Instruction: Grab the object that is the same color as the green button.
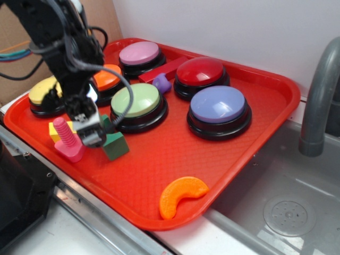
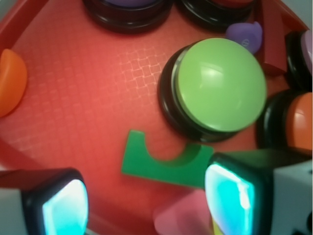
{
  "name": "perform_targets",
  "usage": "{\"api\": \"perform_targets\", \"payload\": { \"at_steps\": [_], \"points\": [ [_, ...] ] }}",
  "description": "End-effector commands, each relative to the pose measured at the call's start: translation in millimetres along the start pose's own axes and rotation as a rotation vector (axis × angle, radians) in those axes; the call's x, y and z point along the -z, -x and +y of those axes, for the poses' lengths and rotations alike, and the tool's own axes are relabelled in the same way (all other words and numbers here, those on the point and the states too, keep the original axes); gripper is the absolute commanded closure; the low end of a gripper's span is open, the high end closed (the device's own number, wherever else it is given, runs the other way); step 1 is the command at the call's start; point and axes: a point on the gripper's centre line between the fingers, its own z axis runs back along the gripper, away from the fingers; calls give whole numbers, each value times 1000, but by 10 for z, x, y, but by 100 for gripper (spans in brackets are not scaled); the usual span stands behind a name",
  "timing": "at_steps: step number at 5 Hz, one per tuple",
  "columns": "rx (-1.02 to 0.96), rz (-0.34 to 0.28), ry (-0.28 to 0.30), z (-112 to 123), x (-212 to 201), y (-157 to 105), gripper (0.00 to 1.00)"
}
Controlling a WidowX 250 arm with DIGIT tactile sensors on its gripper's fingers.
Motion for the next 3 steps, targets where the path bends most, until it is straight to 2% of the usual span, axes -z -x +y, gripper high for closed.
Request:
{"api": "perform_targets", "payload": {
  "at_steps": [1, 2, 3],
  "points": [
    [30, -35, 6, -31, 265, -91, 0],
    [62, -31, 19, -74, 352, -98, 0],
    [73, -30, 7, -166, 394, -96, 0]
  ]
}}
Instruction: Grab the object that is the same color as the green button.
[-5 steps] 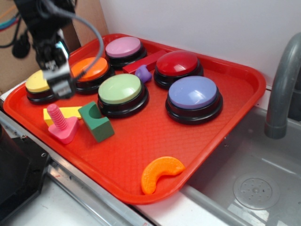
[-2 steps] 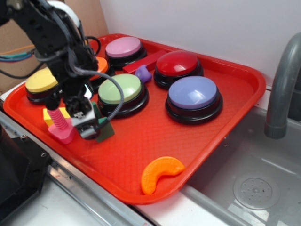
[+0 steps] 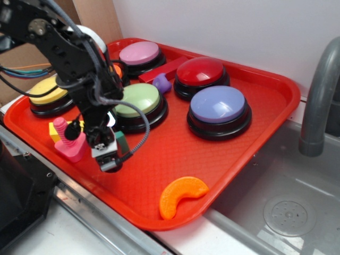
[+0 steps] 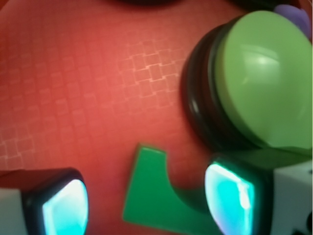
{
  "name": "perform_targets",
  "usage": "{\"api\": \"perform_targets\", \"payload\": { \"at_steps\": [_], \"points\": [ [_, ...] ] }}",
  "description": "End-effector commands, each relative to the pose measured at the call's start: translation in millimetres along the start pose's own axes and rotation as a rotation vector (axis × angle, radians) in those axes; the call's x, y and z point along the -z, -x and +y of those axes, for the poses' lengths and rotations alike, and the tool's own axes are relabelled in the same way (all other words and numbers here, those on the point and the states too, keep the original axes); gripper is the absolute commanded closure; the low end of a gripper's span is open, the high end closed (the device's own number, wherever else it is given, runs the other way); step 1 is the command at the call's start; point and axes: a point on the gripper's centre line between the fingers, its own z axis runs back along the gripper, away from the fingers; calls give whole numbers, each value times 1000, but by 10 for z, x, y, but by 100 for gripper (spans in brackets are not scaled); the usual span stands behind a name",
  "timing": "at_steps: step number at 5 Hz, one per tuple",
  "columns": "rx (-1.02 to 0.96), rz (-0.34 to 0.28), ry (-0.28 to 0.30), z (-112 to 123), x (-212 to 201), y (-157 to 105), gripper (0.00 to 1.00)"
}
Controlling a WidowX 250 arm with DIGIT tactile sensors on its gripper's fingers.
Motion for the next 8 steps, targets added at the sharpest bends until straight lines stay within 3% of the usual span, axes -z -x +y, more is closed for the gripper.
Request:
{"api": "perform_targets", "payload": {
  "at_steps": [1, 2, 4, 5, 6, 7, 8],
  "points": [
    [35, -15, 5, -163, 39, -60, 13],
    [43, -20, 15, -214, 42, -69, 100],
    [11, -18, 10, -157, 18, -71, 100],
    [-18, 25, 30, -126, -89, -156, 100],
    [-117, 28, 59, -58, -273, -259, 100],
    [-293, 71, 43, 66, -551, -305, 100],
    [-424, 102, 100, 211, -928, -287, 100]
  ]
}}
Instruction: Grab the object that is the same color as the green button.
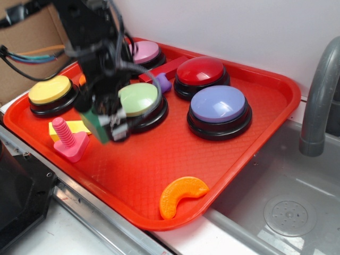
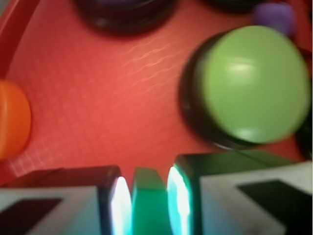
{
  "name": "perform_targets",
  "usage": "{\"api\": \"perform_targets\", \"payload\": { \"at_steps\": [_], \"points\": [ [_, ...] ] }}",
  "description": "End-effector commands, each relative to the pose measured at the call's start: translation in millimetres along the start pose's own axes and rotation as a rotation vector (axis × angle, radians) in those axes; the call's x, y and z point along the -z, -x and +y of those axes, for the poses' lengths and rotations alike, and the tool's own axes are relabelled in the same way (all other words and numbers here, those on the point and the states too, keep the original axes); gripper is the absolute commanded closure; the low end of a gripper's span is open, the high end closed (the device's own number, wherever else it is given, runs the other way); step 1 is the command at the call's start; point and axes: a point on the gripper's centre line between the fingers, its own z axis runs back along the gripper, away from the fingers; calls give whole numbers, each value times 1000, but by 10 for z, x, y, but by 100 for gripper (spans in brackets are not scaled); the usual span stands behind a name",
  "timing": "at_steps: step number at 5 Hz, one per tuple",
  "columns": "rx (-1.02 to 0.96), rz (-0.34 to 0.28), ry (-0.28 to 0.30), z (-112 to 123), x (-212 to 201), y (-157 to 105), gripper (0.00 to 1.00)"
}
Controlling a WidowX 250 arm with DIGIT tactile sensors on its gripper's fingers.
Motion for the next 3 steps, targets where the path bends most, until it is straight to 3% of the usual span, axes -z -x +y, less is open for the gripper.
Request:
{"api": "perform_targets", "payload": {
  "at_steps": [1, 2, 3],
  "points": [
    [-255, -47, 42, 228, -860, -71, 100],
    [-365, -121, 9, 226, -1147, -48, 100],
    [-385, -88, -40, 237, -1137, -75, 100]
  ]
}}
